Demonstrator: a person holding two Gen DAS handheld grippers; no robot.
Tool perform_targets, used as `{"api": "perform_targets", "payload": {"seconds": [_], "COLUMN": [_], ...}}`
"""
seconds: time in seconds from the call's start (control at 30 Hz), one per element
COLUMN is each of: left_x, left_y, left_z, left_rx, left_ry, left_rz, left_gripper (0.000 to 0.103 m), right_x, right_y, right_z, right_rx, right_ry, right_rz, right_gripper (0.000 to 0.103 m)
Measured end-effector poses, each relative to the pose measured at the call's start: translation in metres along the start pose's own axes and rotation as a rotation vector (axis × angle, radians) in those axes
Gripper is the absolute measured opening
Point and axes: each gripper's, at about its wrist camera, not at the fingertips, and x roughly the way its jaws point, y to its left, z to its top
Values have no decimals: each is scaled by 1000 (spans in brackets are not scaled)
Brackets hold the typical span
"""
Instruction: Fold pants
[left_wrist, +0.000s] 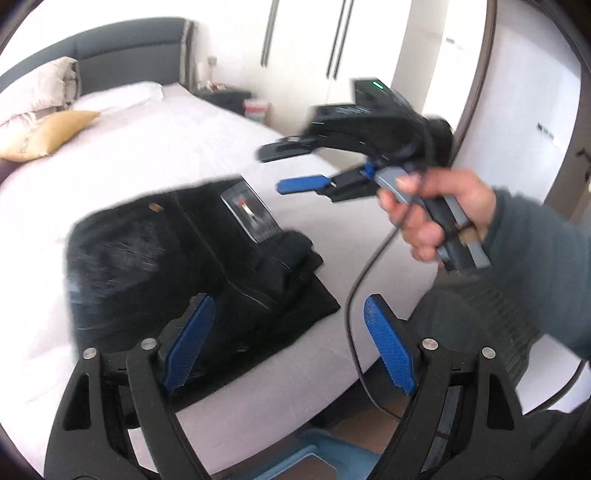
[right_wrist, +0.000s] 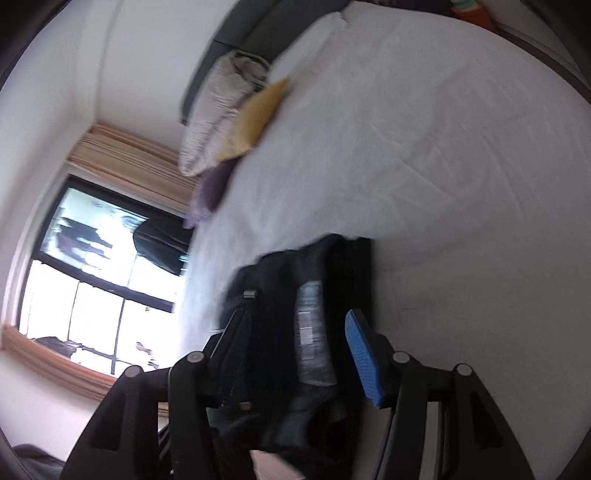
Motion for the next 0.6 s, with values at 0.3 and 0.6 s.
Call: {"api": "perform_targets", "payload": {"seconds": [0.3,0.6], "left_x": [-14,14], "left_y": [95,123], "left_z": [18,-27], "left_rx": [-191,-264], "left_ry": [-87,11], "left_rz": [26,59], "left_gripper": [82,82], "right_x": [35,23], "right_y": [16,-58], "right_z": [-63,-92], "right_rx": [45,187], "right_ry": [107,79], "right_rz": [230,158], "right_gripper": [58,7]}}
